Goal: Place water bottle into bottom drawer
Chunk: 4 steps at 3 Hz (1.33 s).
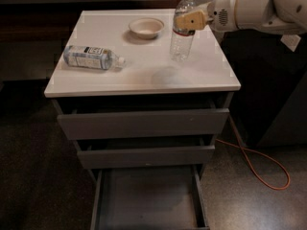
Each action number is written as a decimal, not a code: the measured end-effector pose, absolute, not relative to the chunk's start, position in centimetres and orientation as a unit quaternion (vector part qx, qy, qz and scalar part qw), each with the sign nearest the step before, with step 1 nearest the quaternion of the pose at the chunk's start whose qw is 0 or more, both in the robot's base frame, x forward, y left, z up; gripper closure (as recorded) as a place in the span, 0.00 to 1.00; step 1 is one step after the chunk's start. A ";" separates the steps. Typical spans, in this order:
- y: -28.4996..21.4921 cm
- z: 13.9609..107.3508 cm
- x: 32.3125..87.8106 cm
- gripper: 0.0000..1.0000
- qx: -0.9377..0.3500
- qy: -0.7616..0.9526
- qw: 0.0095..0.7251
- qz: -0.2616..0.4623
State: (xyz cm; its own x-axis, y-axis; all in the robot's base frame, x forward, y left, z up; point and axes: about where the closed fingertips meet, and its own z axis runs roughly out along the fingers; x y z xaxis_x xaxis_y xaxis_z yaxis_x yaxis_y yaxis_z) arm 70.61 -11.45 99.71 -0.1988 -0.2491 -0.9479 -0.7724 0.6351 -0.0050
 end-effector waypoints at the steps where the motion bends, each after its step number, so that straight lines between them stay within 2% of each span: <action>1: -9.7 101.4 67.0 1.00 -0.380 0.709 0.535 0.259; 3: -5.8 101.4 61.7 1.00 -0.421 0.693 0.501 0.303; 4: -5.8 101.4 61.7 1.00 -0.421 0.693 0.501 0.303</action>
Offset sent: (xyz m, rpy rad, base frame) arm -0.1024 0.0548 0.0211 -0.0016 -0.0146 0.2191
